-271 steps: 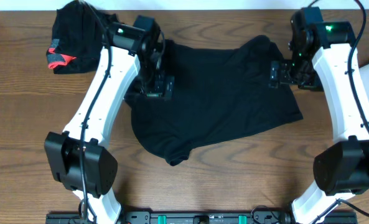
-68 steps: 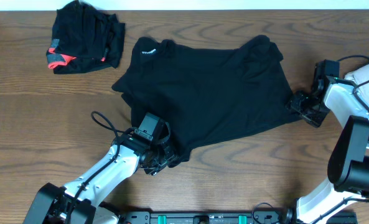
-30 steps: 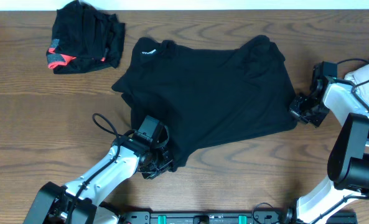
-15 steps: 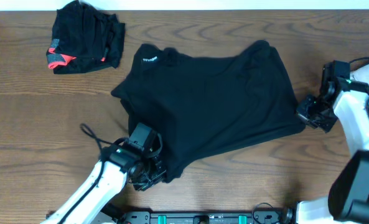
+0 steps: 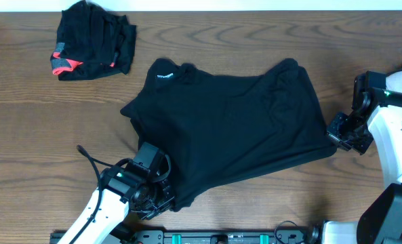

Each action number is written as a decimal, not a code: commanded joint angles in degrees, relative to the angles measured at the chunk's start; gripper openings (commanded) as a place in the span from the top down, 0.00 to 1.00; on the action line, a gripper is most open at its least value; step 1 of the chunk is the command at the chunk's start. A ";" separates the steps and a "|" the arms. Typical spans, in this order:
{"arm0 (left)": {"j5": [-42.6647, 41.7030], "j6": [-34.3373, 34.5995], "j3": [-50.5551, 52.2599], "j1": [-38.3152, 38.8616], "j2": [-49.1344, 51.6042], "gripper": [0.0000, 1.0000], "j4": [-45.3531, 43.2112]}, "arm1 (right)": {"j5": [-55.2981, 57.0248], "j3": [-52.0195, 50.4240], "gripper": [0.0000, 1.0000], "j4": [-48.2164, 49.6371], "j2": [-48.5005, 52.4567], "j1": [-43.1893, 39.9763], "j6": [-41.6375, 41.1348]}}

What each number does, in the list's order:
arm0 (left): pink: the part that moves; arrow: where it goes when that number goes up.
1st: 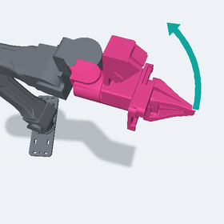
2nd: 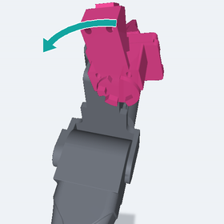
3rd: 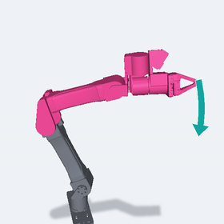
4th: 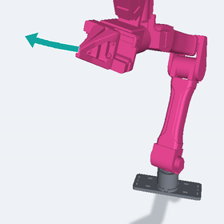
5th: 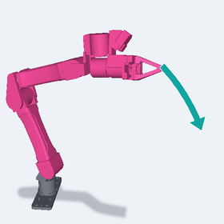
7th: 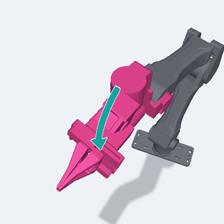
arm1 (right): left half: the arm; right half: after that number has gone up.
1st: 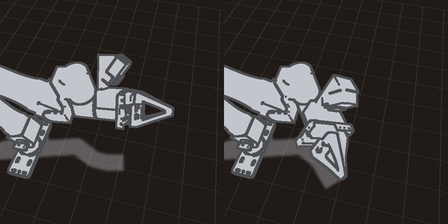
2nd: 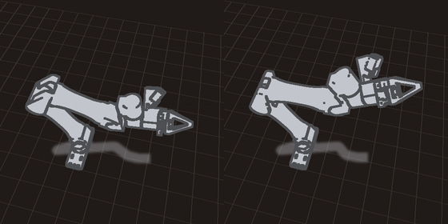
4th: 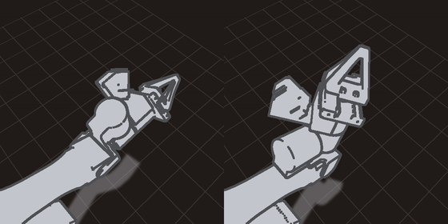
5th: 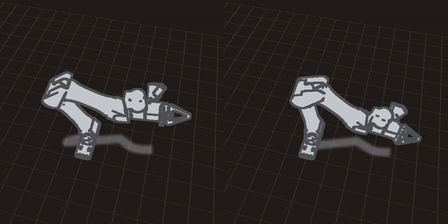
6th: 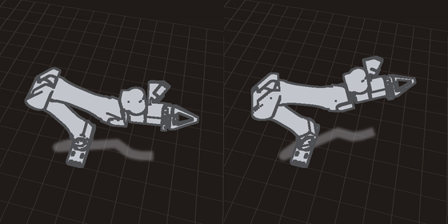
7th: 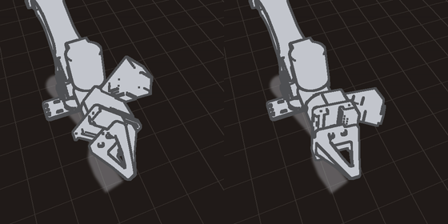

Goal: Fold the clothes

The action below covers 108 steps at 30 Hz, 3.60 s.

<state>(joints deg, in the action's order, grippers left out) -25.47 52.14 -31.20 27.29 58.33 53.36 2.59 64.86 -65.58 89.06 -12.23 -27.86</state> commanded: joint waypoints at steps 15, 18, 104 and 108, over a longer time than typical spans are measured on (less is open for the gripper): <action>13.22 -5.11 -8.04 0.04 -0.42 0.94 -1.99 | 3.19 -0.13 0.99 2.95 -1.20 -0.46 -5.20; 15.61 -6.73 -8.70 0.02 -0.42 0.94 -5.09 | 3.17 -0.13 0.99 4.17 -1.20 -0.46 -6.12; 37.86 -32.81 -16.11 -0.02 2.25 0.28 -31.19 | -21.99 -2.12 0.04 43.19 -3.78 8.68 12.66; 37.46 -35.10 -23.04 -0.90 5.01 0.28 -30.29 | -16.20 4.59 0.03 37.29 -2.84 10.14 13.16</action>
<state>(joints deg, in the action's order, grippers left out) 11.99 21.41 -49.34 27.09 61.78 22.65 -14.35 64.73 -26.96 85.97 -3.31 -17.12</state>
